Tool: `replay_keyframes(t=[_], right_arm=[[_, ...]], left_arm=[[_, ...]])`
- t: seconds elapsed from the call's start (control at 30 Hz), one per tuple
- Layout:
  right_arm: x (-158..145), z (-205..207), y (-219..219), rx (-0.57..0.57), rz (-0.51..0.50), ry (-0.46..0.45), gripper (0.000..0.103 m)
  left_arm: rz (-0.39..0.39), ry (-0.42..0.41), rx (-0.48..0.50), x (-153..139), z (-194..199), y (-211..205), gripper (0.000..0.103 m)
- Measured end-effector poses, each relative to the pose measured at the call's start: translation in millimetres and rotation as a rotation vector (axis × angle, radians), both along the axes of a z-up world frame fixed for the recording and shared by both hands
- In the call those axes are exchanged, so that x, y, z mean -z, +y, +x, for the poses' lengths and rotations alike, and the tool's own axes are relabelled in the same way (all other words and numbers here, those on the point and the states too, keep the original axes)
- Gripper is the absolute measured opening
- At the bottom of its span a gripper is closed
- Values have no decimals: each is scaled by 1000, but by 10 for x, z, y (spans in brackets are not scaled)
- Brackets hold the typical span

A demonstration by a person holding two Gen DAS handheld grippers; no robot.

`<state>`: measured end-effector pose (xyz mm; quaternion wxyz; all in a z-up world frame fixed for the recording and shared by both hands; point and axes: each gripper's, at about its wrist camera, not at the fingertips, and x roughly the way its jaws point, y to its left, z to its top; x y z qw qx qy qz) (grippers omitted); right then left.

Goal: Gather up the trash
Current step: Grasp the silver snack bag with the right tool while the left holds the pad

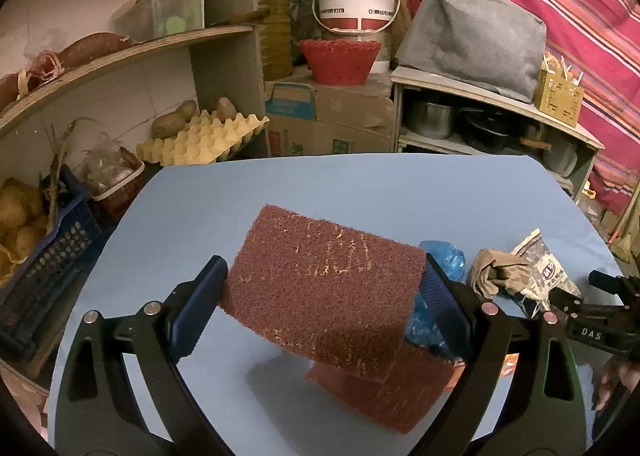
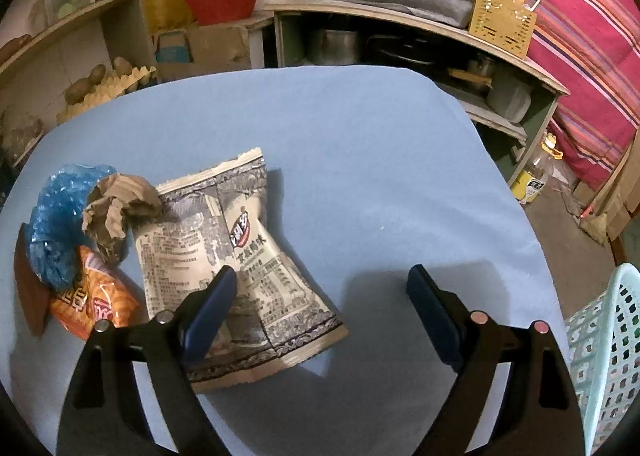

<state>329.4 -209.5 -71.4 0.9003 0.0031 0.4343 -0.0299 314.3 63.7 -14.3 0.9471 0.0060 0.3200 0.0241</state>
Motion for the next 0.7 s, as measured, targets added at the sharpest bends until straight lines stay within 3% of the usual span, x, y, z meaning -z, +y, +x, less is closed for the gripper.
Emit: replay_keyframes(t=[0.27,0.53,0.7], right_arm=[[7,-41,49,-45,36,1,61],[-30,-113,154,-97,49,-23,14],[-126,-218,112,-90,60,-75,7]], left_arm=[[29,2,-10,26,-125,86,92],[20,0,-39,-7,-219,229,92],[27,-8,-42,-24,-295,219,92]])
